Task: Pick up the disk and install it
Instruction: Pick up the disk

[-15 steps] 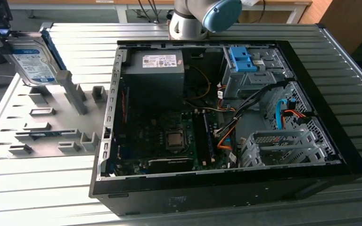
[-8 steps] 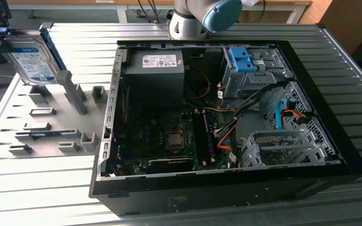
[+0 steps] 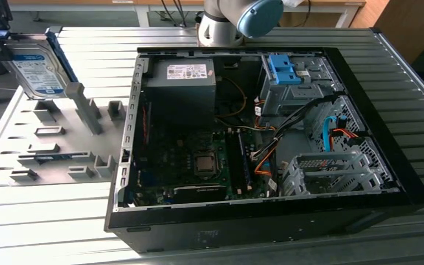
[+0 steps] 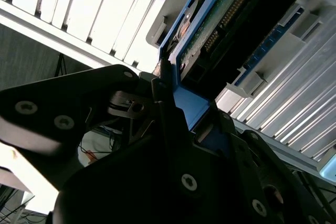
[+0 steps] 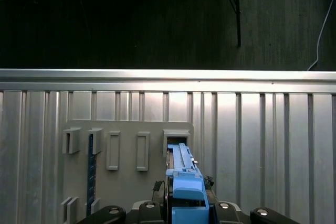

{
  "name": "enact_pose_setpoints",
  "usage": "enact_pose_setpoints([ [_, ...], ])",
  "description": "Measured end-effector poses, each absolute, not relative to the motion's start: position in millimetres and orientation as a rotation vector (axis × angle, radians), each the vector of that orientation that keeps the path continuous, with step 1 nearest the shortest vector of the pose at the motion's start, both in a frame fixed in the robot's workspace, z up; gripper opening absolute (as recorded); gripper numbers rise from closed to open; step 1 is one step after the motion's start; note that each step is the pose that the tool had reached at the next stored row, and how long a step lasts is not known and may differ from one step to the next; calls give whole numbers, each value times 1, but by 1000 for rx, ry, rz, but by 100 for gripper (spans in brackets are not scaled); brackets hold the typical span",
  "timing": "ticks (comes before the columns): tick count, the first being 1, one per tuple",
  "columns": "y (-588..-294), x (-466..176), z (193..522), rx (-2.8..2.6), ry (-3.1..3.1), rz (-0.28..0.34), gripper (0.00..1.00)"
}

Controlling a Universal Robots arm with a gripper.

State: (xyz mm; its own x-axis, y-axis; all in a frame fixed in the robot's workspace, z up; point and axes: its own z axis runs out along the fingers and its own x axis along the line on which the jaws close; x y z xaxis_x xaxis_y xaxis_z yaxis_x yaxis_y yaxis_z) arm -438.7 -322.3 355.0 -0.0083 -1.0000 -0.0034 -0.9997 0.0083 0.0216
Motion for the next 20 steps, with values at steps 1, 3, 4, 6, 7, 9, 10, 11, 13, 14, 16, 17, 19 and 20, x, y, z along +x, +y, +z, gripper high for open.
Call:
enact_pose_setpoints([
  [1, -322, -439, 355, 2203, -2222, -28, 37],
  [3, -322, -439, 356, 2203, -2222, -28, 37],
  [4, -322, -439, 357, 2203, -2221, -28, 37],
  [6, -322, -439, 357, 2203, -2222, -28, 37],
  [7, -322, -439, 357, 2203, -2222, -28, 37],
  [9, -322, -439, 358, 2203, -2221, -28, 37],
  [10, -322, -439, 358, 2203, -2221, -28, 37],
  [11, -322, -439, 358, 2203, -2222, -28, 37],
  [13, -322, -439, 358, 2203, -2221, -28, 37],
  [14, -322, -439, 358, 2203, -2221, -28, 37],
  [16, -322, -439, 359, 2203, -2221, -28, 37],
  [17, -322, -439, 360, 2203, -2221, -28, 37],
  [19, -322, -439, 361, 2203, -2221, -28, 37],
  [20, -322, -439, 362, 2203, -2221, -28, 37],
])
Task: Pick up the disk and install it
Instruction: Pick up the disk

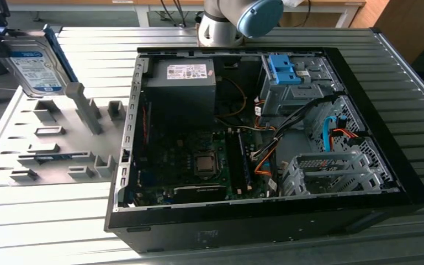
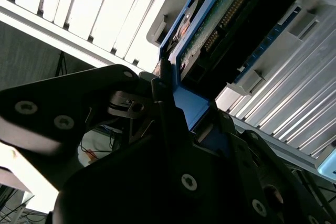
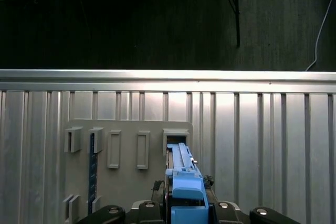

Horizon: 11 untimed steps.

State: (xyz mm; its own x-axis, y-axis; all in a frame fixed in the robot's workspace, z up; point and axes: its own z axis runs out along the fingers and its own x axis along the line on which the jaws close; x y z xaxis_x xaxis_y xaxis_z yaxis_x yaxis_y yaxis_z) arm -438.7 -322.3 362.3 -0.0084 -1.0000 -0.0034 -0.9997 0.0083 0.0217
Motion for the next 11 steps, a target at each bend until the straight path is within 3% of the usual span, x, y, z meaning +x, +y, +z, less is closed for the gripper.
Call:
enact_pose_setpoints([
  [11, -322, -439, 376, 2203, -2221, -28, 37],
])
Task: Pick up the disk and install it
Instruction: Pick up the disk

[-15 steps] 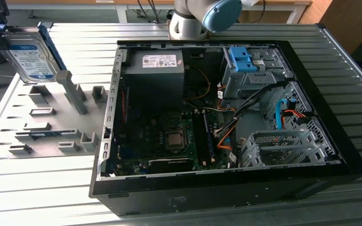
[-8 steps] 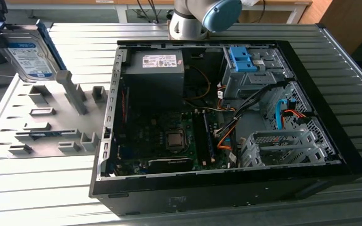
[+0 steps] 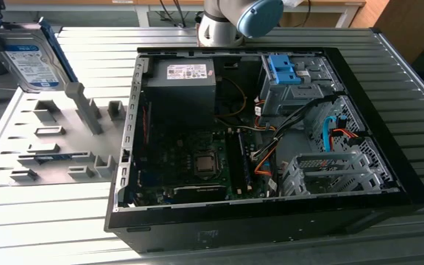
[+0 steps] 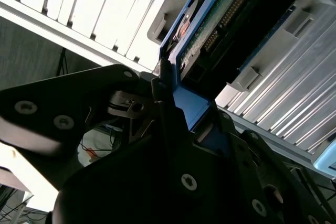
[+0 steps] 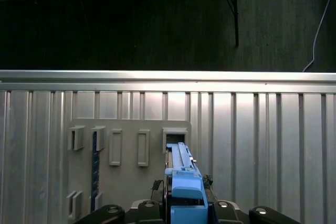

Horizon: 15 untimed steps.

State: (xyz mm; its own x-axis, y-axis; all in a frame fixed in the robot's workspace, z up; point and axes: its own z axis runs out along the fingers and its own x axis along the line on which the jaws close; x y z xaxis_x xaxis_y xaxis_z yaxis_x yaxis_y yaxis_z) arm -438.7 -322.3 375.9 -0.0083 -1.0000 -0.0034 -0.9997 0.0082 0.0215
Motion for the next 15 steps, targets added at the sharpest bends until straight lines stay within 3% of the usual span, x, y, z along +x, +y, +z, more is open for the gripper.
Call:
enact_pose_setpoints([
  [15, -322, -439, 392, 2203, -2221, -28, 37],
])
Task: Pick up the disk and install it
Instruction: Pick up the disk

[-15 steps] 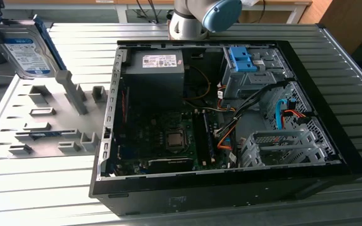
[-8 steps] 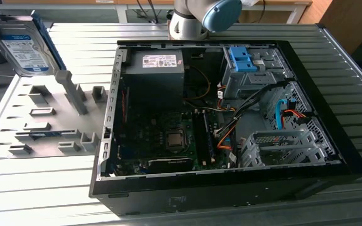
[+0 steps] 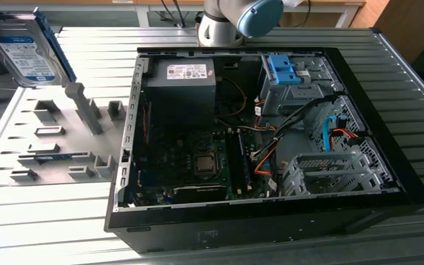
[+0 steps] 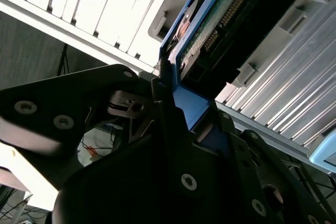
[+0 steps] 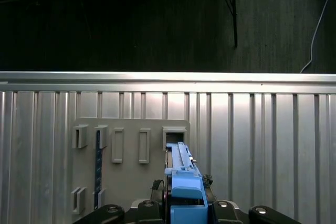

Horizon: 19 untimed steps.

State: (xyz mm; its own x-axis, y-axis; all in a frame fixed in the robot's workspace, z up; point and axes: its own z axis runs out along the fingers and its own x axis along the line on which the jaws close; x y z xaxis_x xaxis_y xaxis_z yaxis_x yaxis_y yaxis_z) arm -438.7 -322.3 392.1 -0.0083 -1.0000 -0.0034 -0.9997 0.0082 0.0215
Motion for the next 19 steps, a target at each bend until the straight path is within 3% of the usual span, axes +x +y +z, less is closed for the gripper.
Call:
enact_pose_setpoints([
  [19, -322, -439, 411, 2203, -2222, -28, 37],
])
